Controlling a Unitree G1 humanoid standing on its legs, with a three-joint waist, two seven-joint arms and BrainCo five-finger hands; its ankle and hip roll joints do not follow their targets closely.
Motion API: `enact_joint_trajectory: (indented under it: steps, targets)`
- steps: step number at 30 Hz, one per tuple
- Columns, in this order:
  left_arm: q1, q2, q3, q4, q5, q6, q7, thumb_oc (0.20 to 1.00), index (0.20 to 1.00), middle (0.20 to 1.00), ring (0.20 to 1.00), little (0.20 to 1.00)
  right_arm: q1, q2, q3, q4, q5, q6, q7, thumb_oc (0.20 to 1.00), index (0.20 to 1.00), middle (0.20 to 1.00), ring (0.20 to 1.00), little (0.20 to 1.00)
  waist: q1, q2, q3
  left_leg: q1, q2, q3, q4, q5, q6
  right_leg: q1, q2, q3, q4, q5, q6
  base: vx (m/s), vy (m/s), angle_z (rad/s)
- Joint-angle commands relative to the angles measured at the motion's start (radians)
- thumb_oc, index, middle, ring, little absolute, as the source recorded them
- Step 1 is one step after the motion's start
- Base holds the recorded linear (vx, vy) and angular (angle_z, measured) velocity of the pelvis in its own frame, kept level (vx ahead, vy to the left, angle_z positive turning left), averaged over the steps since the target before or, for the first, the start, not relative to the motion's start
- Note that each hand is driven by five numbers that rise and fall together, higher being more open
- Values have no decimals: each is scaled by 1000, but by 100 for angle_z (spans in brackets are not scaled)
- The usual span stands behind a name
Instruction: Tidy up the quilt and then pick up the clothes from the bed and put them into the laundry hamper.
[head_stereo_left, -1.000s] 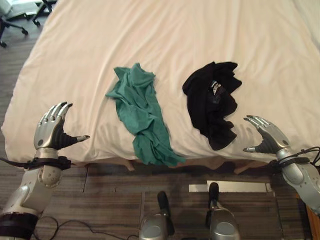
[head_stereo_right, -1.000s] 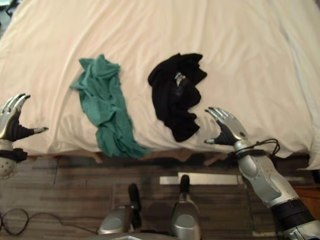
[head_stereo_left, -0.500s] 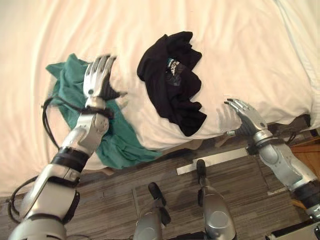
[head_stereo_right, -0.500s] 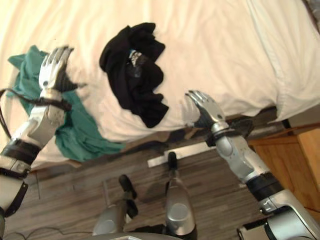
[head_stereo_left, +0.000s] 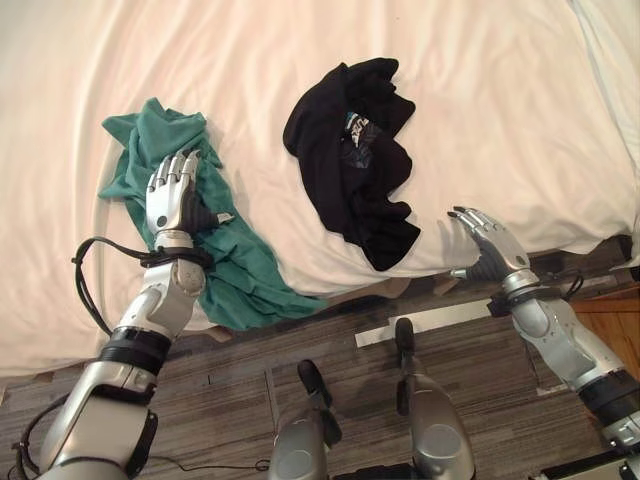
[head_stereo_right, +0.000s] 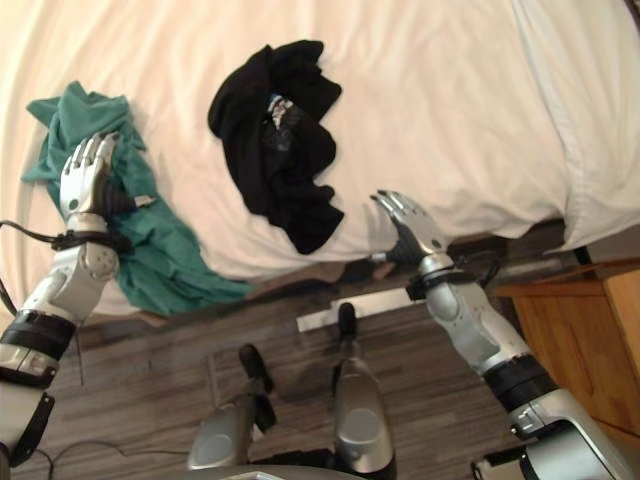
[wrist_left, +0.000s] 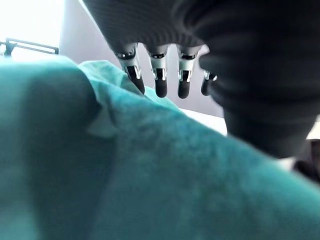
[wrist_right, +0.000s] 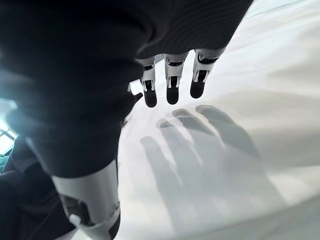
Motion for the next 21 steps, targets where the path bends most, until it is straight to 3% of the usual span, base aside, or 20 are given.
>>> enact_joint_trajectory:
  steps: [1,7,13,14,15,21]
  targets:
    - [11,55,79,-37,-13,8,49,1000,1000,1000,1000,1000,15,34,-48,-39,8,-21,-32,1000,1000,1000,1000,1000,31,-42,-26,-52,59,-13,65,-56,-50,-62,-98,12,178,-211,93,8,-14,5]
    - [25,50,83,20,4,45,28,1000,1000,1000,1000,1000,6,46,-40,-43,3,-10,-24,1000,1000,1000,1000,1000,41,-54,4,-76,68,-20,69,-46,-56,-78,-98,2,181,-204,93,-15,-20,14]
    - [23,34,31,193,75,93,-64,1000,1000,1000,1000,1000,19,46,-38,-87,-6,-14,-15,1000,1000,1000,1000,1000,39,-70,20,-84,77,-11,39,-23,-58,-91,-93,-3,168,-194,98,-9,-13,5]
    - [32,29,31,210,83,95,-74,504,504,504,504,504,23,45,-41,-96,-5,-18,-10,1000,1000,1000,1000,1000,39,-71,19,-82,77,-9,31,-20,-59,-93,-93,-3,165,-193,99,0,0,0]
    - [56,15,33,233,85,92,-89,200,200,200,200,200,30,40,-55,-123,6,-28,-8,1000,1000,1000,1000,1000,39,-76,15,-78,79,-4,14,-12,-62,-94,-90,-4,156,-189,100,0,0,0]
    - [257,-65,67,109,4,16,-114,200,200,200,200,200,-13,-23,-123,-261,29,-54,-7,1000,1000,1000,1000,1000,69,-76,-30,-60,86,-16,3,-15,-65,-67,-82,-22,146,-200,91,31,-31,0]
